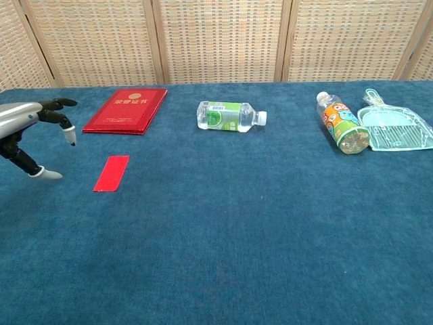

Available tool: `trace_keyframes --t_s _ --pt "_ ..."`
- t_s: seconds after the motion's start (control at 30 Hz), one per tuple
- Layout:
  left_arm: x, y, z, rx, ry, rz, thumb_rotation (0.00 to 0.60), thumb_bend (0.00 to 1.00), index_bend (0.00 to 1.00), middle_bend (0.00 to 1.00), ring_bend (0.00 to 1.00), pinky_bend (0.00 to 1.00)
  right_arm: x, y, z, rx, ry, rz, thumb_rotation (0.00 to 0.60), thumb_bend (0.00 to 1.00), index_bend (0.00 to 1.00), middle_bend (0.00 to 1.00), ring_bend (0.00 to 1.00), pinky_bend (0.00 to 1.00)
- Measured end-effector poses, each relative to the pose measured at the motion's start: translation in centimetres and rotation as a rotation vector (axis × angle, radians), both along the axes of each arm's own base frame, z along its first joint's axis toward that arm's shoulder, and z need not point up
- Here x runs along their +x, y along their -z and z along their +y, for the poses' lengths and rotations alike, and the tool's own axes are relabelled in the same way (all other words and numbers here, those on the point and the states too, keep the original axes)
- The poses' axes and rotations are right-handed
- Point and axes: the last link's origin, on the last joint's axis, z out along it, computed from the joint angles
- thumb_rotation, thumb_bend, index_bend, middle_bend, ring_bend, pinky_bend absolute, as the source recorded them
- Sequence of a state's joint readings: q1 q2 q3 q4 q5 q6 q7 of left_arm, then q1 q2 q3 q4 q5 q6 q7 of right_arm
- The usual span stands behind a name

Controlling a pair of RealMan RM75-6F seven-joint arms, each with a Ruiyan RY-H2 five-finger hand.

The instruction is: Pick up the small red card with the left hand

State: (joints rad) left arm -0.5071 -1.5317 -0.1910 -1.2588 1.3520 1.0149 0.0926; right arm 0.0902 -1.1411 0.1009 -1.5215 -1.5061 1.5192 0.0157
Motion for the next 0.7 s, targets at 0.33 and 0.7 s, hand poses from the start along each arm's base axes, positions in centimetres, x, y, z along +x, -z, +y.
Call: trace_keyframes --t_s 0.33,0.7 --pt "1.7 3.5 1.7 -0.029 -0.014 -0.032 0.600 0.15 0.46 0.00 0.00 0.00 -0.6 -0.6 -0.1 -0.002 0.017 -0.029 0.600 0.00 0.01 0.00 0.00 0.00" --pt "2.0 5.7 1.8 -0.064 -0.035 -0.068 0.600 0.18 0.50 0.00 0.00 0.00 -1.0 -0.9 -0.4 -0.001 0.039 -0.043 0.600 0.00 0.01 0.00 0.00 0.00"
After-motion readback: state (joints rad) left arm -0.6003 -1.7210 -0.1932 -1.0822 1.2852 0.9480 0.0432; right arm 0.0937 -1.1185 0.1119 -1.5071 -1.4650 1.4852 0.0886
